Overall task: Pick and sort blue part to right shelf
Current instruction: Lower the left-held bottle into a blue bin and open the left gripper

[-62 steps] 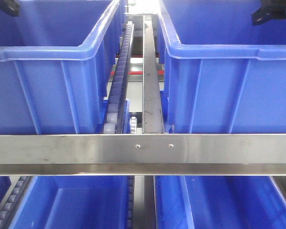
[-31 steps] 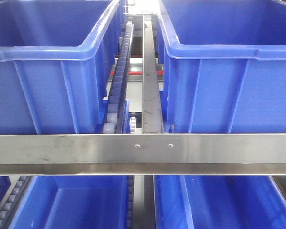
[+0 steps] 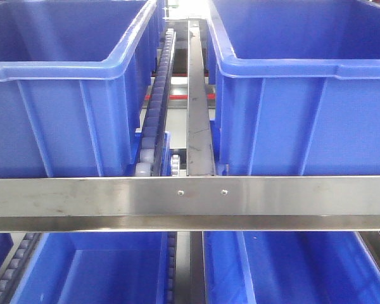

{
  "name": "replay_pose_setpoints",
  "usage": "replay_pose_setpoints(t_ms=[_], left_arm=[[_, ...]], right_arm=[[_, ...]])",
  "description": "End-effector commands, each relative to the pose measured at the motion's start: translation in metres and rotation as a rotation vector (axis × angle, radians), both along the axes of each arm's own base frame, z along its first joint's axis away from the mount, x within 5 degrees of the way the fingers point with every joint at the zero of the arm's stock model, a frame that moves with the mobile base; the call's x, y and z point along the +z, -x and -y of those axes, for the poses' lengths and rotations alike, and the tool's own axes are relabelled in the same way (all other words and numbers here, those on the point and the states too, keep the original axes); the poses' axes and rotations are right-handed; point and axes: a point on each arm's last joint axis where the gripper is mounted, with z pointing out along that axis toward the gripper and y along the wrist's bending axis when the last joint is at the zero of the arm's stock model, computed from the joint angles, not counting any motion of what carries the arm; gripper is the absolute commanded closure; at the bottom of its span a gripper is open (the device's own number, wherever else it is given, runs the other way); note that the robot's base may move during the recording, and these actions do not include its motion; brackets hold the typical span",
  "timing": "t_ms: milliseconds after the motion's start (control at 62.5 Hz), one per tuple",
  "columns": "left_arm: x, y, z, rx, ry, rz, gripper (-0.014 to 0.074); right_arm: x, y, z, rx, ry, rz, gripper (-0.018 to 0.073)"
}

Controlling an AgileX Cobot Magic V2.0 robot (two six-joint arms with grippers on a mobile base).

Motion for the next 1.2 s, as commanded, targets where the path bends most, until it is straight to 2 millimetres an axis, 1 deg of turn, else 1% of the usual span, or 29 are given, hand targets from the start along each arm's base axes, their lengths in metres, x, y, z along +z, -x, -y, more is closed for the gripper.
replay_pose_setpoints(t_ms=[0,128,176,272,416,528,656,1185], left_arm=[[0.009,0.019,-0.009,0.056,0.017,0.128,0.0461],[-0.012,0.055,-0.014,0.081,0.017,0.147,0.0461],[-0.019,0.067,-0.014,0.082,0.017,0.162,0.0461],[-0.028,0.091,-0.014,0.078,0.021,0.208,0.0461],[-0.033,0.118,-0.014,0.071,0.026,0.296,0.0461],[-0.030,0.132,-0.014,0.068,0.030,0.366,0.0461],[-0.027,0.139,-0.015,0.070,0.032,0.412,0.0461],[-0.027,0.139,-0.015,0.070,0.032,0.412,0.0461]], right_arm=[[0.019,0.015,0.005,-0.033,0.001,0.189,0.0501],[0.003,0.041,0.006,-0.028,0.035,0.217,0.0501],[-0.006,0.049,0.006,-0.019,0.063,0.211,0.0501],[-0.016,0.068,0.007,-0.018,0.066,0.229,0.0501],[-0.023,0.094,0.008,-0.019,0.063,0.280,0.0501],[-0.024,0.108,0.009,-0.019,0.060,0.320,0.0501],[-0.020,0.118,0.009,-0.019,0.057,0.357,0.0501],[-0.020,0.117,0.009,-0.018,0.057,0.350,0.0501]])
